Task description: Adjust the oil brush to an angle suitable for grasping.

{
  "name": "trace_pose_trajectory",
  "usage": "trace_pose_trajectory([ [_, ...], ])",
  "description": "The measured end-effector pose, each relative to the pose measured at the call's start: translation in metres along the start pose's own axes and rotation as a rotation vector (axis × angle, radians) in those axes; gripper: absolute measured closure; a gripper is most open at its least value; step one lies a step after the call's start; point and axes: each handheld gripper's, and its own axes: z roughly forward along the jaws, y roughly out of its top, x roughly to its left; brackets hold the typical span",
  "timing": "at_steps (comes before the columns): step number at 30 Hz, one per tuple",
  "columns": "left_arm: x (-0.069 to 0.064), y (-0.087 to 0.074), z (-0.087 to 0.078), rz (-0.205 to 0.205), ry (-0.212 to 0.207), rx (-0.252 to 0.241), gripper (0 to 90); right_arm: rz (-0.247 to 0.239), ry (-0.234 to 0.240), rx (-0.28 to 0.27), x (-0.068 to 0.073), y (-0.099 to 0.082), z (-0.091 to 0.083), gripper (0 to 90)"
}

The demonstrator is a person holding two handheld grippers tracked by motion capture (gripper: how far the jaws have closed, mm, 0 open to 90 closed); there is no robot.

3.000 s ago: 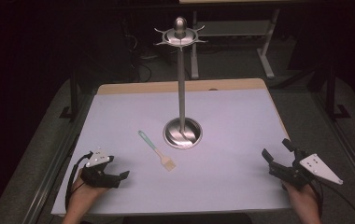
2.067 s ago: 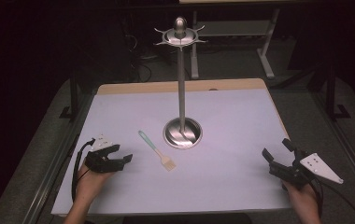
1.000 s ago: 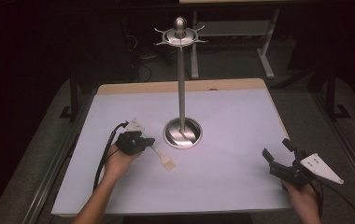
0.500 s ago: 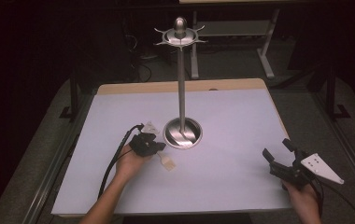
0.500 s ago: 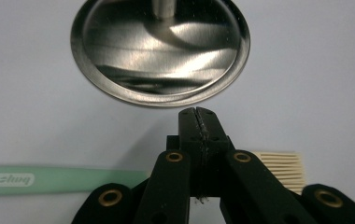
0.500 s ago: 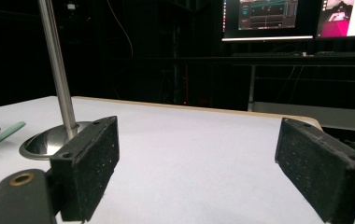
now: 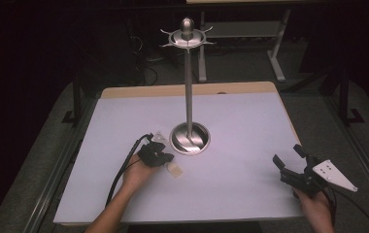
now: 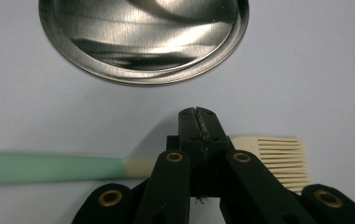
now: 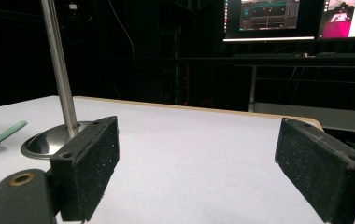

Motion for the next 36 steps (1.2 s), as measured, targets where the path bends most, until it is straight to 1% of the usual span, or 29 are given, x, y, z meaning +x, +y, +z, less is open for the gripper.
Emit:
trace_pose_trajectory([
  [6,0.0,-0.001,-0.004,-0.008,-0.006,0.035,90.0,0.0,0.001,0.003,0.0,0.0,0.0,13.1],
  [8,-0.002,-0.002,-0.006,0.003,0.006,0.05,90.0,0.0,0.001,0.003,0.0,0.0,0.0,13.1],
  [10,-0.005,-0.003,-0.009,0.026,0.02,0.068,90.0,0.001,0.002,0.002,-0.001,0.0,0.0,13.1],
  [12,-0.008,-0.006,-0.011,0.026,0.03,0.06,90.0,0.001,0.002,0.001,-0.001,0.0,0.0,13.1],
  [14,-0.007,-0.01,-0.014,0.022,0.021,0.062,90.0,0.0,0.001,0.004,-0.001,0.0,0.0,13.1],
  [16,-0.007,-0.012,-0.017,0.024,0.018,0.075,90.0,0.001,0.0,-0.001,0.0,0.0,0.0,13.1],
  [17,-0.008,-0.013,-0.018,0.018,0.021,0.079,90.0,0.001,0.001,-0.001,0.0,0.0,0.0,13.1],
  [19,-0.008,-0.016,-0.021,0.032,0.026,0.087,90.0,0.002,0.0,-0.001,0.0,0.0,0.0,13.1],
  [22,-0.009,-0.023,-0.026,0.012,0.022,0.078,90.0,0.002,0.002,0.002,-0.001,0.0,0.0,13.1],
  [24,-0.008,-0.026,-0.03,0.02,0.023,0.086,90.0,0.002,0.002,0.002,-0.001,0.0,0.0,13.1],
  [29,-0.009,-0.034,-0.037,0.014,0.028,0.094,90.0,0.0,-0.001,0.0,0.0,0.0,0.0,13.1],
  [30,-0.009,-0.036,-0.038,0.005,0.026,0.088,90.0,0.0,-0.001,0.0,0.0,0.0,0.0,13.1],
  [31,-0.009,-0.038,-0.041,0.009,0.028,0.095,90.0,0.0,-0.002,0.0,0.0,0.0,0.0,13.1],
  [36,-0.008,-0.049,-0.052,-0.009,0.023,0.09,90.0,0.002,-0.001,0.0,0.0,0.0,0.0,13.1],
])
